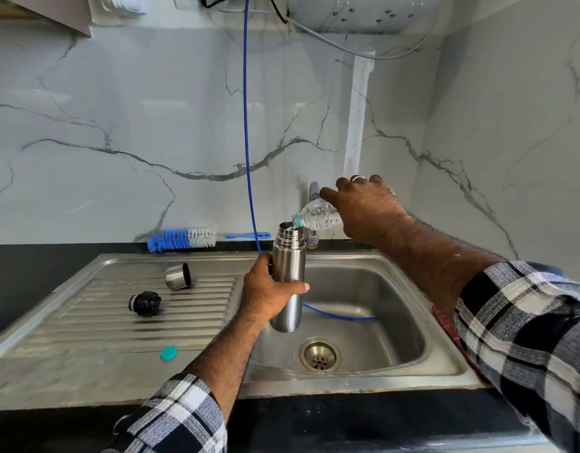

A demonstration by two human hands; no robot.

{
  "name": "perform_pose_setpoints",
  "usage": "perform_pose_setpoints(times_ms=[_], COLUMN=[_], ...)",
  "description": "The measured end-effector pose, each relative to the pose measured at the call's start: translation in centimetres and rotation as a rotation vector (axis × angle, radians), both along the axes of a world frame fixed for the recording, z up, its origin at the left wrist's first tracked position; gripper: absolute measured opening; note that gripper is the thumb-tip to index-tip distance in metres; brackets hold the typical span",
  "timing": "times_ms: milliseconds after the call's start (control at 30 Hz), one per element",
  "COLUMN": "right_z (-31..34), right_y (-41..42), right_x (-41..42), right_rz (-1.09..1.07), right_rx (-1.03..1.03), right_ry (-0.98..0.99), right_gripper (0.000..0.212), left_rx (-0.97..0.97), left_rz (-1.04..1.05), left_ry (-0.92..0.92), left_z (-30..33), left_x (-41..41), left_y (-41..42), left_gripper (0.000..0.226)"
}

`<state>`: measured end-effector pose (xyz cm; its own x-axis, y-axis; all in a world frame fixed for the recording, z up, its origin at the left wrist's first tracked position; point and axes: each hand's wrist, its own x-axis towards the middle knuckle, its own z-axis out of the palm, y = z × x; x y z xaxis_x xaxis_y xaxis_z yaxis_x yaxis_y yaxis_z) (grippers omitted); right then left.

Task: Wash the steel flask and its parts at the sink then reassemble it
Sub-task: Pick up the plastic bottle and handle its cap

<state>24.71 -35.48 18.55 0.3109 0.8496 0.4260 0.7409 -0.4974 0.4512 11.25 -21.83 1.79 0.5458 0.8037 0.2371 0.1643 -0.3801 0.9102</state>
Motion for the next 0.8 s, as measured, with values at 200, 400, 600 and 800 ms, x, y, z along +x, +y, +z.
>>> perform_pose_setpoints(times_ms=[200,400,600,800], right_z=[0.08,0.03,0.10,0.06], right_y=[0.19,0.28,0.39,0.42], right_x=[-0.04,-0.01,0.08,0.16], right_rz=[0.003,0.005,0.003,0.011], right_rx=[-0.005,-0.014,-0.018,-0.006], right_ry=[-0.030,-0.056,-0.072,-0.085], right_gripper=[0.079,0.079,0.078,0.077], left_rx=[-0.001,-0.002,-0.004,-0.007], left_rz=[0.010,0.008,0.002,0.012], left_ry=[0.006,0.011,0.004,-0.001], left_z=[-0.10,-0.15,0.04,0.14], left_x=[-0.06,-0.13,-0.11,-0.07], left_y=[0.16,0.04,-0.16,-0.32], left_gripper=[0.068,0.069,0.069,0.067])
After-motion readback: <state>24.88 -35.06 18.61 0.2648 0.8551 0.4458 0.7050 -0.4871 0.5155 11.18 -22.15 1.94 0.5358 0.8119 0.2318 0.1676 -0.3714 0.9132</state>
